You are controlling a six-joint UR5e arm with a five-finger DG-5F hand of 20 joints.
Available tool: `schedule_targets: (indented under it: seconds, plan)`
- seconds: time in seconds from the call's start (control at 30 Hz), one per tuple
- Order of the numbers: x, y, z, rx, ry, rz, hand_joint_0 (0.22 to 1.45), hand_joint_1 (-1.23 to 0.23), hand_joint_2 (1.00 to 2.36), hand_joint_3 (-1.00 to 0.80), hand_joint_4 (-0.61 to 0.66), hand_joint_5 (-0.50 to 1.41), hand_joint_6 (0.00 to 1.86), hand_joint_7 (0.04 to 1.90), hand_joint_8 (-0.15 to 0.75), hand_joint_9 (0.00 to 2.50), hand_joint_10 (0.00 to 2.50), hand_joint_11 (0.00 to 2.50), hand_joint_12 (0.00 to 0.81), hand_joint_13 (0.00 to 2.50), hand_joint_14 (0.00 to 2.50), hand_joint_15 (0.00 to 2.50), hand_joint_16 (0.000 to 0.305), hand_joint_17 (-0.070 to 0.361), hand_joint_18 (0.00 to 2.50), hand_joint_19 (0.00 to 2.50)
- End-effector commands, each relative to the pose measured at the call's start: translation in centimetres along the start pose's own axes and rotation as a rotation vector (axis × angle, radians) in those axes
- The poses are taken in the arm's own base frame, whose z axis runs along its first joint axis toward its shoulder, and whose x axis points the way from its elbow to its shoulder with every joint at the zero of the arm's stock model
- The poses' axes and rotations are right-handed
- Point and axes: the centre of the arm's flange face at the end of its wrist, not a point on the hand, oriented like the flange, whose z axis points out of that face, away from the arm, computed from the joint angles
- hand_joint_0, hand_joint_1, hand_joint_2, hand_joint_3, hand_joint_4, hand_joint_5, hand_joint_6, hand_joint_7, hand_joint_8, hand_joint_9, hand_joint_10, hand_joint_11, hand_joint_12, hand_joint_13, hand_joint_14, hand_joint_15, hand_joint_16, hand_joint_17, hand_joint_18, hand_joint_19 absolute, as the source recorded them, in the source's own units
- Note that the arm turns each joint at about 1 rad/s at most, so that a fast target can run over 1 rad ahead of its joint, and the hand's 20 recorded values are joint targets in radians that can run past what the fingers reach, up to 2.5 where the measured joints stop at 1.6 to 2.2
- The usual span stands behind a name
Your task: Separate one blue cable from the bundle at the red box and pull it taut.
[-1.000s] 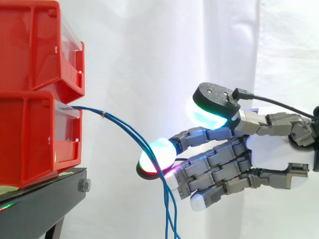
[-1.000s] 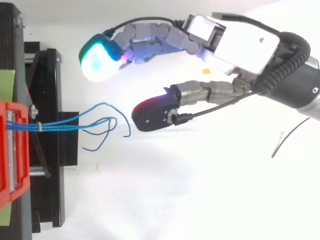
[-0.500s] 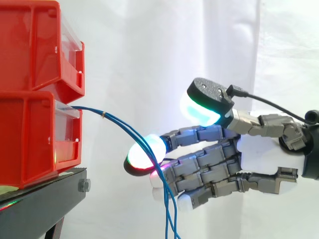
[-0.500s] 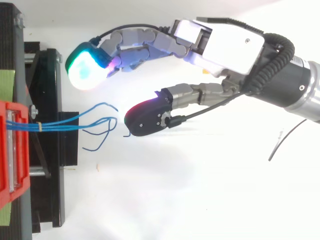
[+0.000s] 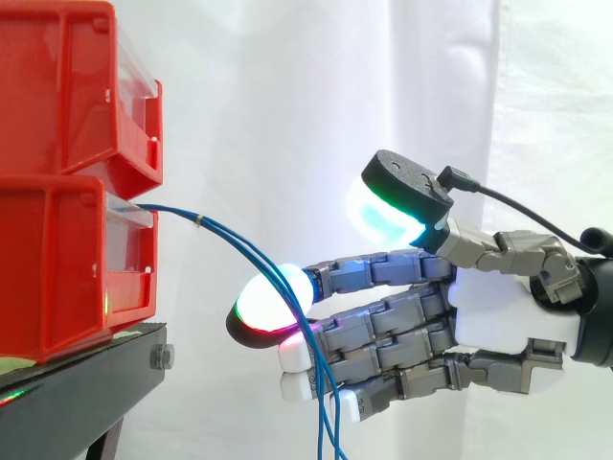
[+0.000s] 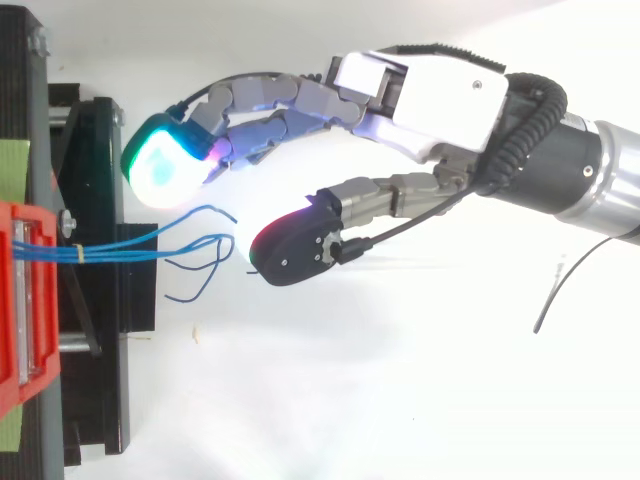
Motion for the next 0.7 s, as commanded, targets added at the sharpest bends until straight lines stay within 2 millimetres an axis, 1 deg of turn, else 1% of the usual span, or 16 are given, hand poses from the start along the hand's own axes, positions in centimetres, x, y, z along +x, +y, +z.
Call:
schedule_targets:
  seconds: [0.0, 0.07, 0.1, 0.13, 0.17, 0.3, 0.4, 0.63, 0.67]
  plan:
    - [0.0, -0.3, 0.3, -0.013, 0.013, 0.015, 0.55, -0.55, 1.0, -0.49, 0.28, -0.19, 0.5, 0.84, 0.287, 0.59, 0.01, 0.45, 0.345, 0.56, 0.01, 0.32, 0.045, 0.101, 0.48, 0.6]
    - [0.3, -0.8, 0.8, -0.023, 0.017, 0.02, 0.55, -0.55, 1.0, -0.49, 0.28, -0.19, 0.5, 0.84, 0.286, 0.59, 0.01, 0.45, 0.345, 0.56, 0.01, 0.32, 0.045, 0.102, 0.48, 0.6]
    - [0.2, -0.7, 0.9, -0.028, 0.015, 0.023, 0.55, -0.55, 1.0, -0.49, 0.27, -0.19, 0.5, 0.84, 0.284, 0.58, 0.01, 0.45, 0.346, 0.56, 0.01, 0.32, 0.045, 0.102, 0.48, 0.6]
    - [0.3, -1.7, 1.0, -0.024, 0.021, 0.025, 0.55, -0.55, 1.0, -0.49, 0.26, -0.2, 0.5, 0.84, 0.282, 0.58, 0.01, 0.44, 0.346, 0.56, 0.01, 0.32, 0.045, 0.102, 0.48, 0.6]
    - [0.5, -2.1, 1.2, -0.022, 0.027, 0.03, 0.55, -0.55, 1.0, -0.49, 0.25, -0.2, 0.5, 0.83, 0.282, 0.58, 0.01, 0.44, 0.346, 0.56, 0.01, 0.32, 0.046, 0.102, 0.48, 0.6]
    - [0.5, -1.2, 1.9, -0.041, 0.051, 0.084, 0.55, -0.55, 1.0, -0.49, 0.24, -0.2, 0.5, 0.84, 0.283, 0.58, 0.01, 0.45, 0.346, 0.56, 0.01, 0.33, 0.046, 0.103, 0.48, 0.6]
    - [0.4, -0.6, 2.2, -0.019, 0.063, 0.08, 0.55, -0.55, 1.0, -0.49, 0.25, -0.2, 0.5, 0.84, 0.281, 0.58, 0.01, 0.44, 0.345, 0.56, 0.01, 0.33, 0.046, 0.104, 0.49, 0.6]
    - [0.5, -0.6, 2.3, -0.018, 0.071, 0.079, 0.57, -0.52, 1.0, -0.49, 0.25, -0.2, 0.5, 0.87, 0.281, 0.6, 0.01, 0.46, 0.342, 0.58, 0.01, 0.34, 0.046, 0.104, 0.51, 0.62]
    - [0.7, -0.6, 2.2, -0.019, 0.086, 0.079, 0.57, -0.52, 1.0, -0.49, 0.25, -0.2, 0.5, 0.88, 0.28, 0.6, 0.01, 0.46, 0.342, 0.58, 0.01, 0.34, 0.046, 0.104, 0.51, 0.62]
